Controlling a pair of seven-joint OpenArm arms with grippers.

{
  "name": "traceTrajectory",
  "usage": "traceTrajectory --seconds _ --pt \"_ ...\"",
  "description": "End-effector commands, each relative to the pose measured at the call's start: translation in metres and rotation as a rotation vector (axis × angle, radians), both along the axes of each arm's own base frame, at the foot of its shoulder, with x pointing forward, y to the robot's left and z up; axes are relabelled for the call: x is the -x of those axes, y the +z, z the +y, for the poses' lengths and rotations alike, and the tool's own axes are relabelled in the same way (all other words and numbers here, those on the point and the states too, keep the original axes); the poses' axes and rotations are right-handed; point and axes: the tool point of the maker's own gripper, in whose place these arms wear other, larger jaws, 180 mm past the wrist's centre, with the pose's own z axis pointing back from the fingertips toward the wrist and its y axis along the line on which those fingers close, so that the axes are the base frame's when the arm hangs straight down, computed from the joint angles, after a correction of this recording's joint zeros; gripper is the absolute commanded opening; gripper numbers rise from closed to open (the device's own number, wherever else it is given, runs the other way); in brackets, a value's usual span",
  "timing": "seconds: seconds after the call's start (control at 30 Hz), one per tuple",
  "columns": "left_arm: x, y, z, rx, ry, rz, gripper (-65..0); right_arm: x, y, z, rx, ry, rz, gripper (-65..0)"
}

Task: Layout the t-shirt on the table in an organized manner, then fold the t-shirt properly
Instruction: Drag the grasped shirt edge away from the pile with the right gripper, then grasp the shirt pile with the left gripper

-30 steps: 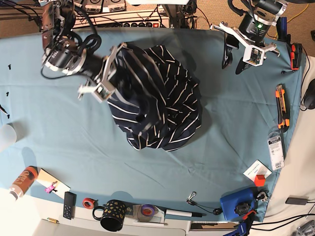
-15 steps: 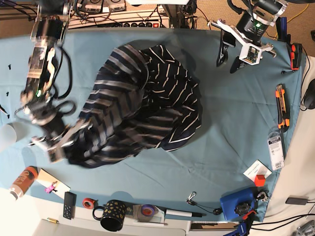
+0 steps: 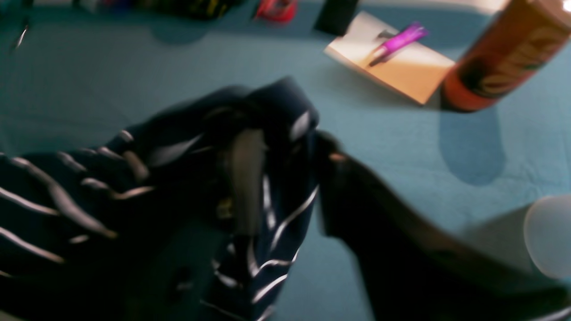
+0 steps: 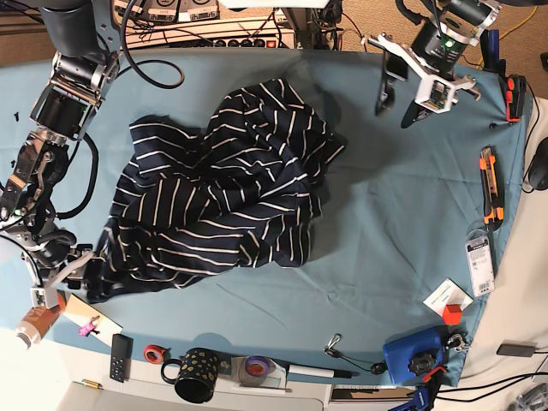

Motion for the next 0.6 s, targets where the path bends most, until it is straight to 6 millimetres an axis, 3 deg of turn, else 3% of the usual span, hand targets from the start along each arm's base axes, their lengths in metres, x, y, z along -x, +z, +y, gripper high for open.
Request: traceTrajectory --seconds 0.0,0.17,0.3,0.57 --pt "0.000 0.012 -0.008 0.027 -0.033 -0.042 -33.1 -0.007 0.029 -0.007 0.007 -0.004 -0.079 -39.3" --pt "-0.006 0.018 -0.038 0.054 -0.117 -0.080 -31.2 -0.008 0.057 -0.008 -0.126 0.000 -0.177 -39.4" --pt "-0.016 0.000 -0.069 0.082 -0.192 -0.060 -31.2 0.000 0.078 -0.026 -0.186 -0.037 -0.252 -39.4" --pt "-0.049 -0.013 -0.106 0.164 -0.168 -0.048 -31.3 0.028 0.061 -0.057 -0.192 -0.097 -0.150 -39.4"
